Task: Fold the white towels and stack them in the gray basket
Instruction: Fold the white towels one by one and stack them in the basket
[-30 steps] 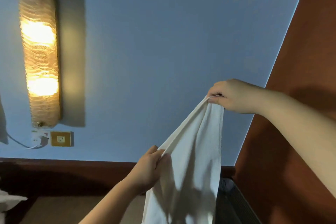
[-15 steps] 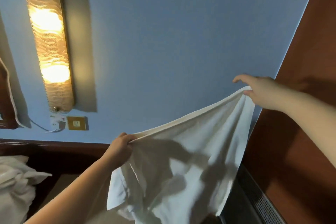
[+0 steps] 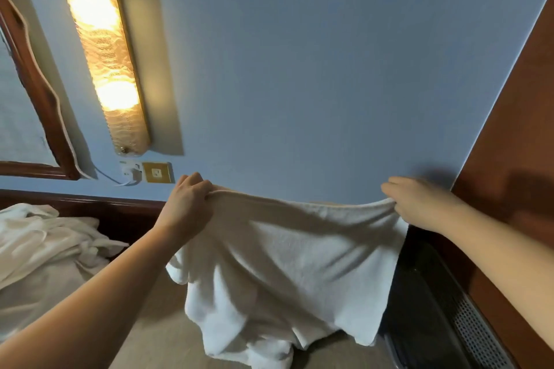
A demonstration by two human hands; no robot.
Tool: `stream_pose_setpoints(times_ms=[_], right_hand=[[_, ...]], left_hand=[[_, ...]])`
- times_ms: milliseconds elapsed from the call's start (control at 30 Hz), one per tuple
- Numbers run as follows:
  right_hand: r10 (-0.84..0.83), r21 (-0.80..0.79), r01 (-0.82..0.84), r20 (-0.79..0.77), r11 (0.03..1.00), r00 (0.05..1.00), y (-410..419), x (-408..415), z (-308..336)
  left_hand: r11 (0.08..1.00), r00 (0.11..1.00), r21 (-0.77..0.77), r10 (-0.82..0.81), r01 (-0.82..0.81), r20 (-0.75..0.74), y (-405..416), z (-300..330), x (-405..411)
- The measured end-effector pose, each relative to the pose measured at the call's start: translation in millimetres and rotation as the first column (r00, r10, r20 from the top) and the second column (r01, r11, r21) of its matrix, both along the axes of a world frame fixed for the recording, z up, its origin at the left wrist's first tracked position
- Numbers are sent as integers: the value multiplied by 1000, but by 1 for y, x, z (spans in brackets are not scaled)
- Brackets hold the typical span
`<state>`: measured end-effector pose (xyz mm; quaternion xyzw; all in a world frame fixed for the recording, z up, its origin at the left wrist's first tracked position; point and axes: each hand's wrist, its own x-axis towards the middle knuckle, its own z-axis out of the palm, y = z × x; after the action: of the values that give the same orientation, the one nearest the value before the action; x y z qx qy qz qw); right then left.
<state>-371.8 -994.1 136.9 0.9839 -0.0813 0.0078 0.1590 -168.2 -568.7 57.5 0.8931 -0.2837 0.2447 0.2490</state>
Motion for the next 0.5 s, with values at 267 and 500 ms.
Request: stream_pose_setpoints(times_ms=[267,500], right_hand=[[151,-23,-149,74,989,986,3,-22,-83],[334,-11,-340,231,940,914,-3,-39,-120]], left_hand=[[954,985,299,-56,6,160,38,-40,-34],[912,994,408,-20,-27,111,62,-69,-60]])
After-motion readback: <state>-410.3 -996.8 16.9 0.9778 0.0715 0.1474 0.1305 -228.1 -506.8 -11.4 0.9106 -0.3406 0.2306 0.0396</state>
